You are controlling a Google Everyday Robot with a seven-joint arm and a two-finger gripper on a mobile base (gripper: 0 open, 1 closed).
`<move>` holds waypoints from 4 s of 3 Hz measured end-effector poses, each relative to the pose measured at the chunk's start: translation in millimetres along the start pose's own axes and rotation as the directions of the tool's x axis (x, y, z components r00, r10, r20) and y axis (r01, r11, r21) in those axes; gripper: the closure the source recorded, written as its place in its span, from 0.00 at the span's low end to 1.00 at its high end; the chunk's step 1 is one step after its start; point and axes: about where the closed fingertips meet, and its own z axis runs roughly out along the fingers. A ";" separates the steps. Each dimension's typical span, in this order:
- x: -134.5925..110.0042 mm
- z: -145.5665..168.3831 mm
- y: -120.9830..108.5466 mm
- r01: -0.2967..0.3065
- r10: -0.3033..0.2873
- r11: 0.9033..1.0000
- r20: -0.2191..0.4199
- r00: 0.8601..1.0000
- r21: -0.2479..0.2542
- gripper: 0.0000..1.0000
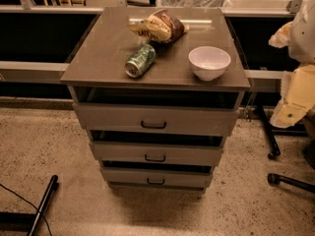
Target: Open top drawer
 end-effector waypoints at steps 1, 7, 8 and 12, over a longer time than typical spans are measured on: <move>0.0 0.0 0.0 0.000 0.000 1.000 0.000 1.000 0.000 0.00; -8.8 190.2 46.1 0.176 -0.154 0.983 0.278 0.948 -0.057 0.00; -3.0 221.5 35.1 0.240 -0.249 0.969 0.275 0.929 0.066 0.00; 9.3 280.4 -44.3 0.242 -0.304 0.939 0.259 0.917 0.243 0.00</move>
Offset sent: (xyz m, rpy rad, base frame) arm 0.0119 -0.0039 -0.0315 0.0307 0.0380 -0.0435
